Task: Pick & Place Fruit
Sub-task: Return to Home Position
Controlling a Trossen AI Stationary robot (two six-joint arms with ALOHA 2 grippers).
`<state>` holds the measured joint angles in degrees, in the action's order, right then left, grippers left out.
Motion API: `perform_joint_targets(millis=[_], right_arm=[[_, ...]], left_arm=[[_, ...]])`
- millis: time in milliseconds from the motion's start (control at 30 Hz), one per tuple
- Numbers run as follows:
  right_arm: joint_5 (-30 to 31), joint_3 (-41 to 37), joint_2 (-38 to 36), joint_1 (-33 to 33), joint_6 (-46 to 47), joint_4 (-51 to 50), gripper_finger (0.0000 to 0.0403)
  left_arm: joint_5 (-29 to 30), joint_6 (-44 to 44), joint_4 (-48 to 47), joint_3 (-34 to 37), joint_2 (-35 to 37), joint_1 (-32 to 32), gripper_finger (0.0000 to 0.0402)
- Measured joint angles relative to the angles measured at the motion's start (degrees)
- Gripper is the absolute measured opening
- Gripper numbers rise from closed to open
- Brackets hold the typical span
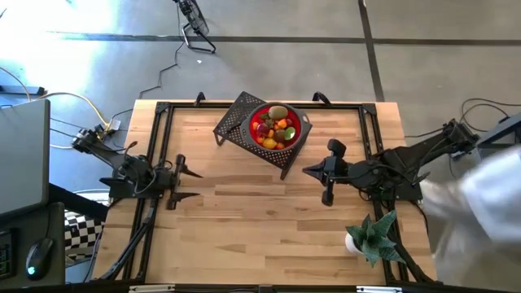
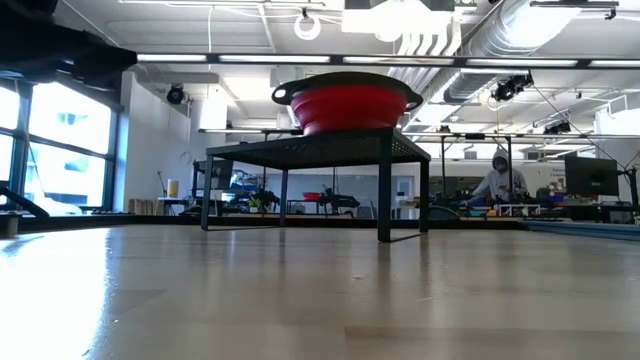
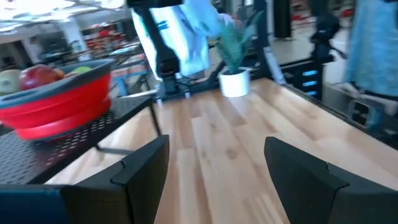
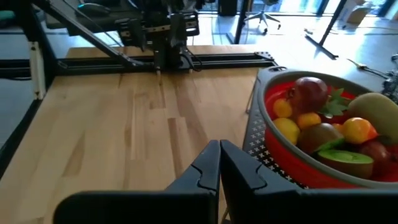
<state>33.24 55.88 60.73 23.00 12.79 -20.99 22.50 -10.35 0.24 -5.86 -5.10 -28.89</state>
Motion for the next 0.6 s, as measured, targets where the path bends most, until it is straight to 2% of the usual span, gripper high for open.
perform_joint_targets(millis=[167,333,600], right_arm=[[-3.5,0.0,0.0,0.0,-0.6,0.0,0.0004],[-6.4,0.0,-0.7,0.0,-2.4,-0.6,0.0004],[-8.2,-2.8,-9.1,-0.3,-4.0,-3.2,0.0004]], left_arm=[[-4.9,-0.4,-5.1,0.1,5.0,0.0,0.0258],[-9.6,-1.0,-6.3,0.2,4.7,0.0,0.0258],[-9.8,-0.5,-7.9,0.4,4.8,0.0,0.0258]])
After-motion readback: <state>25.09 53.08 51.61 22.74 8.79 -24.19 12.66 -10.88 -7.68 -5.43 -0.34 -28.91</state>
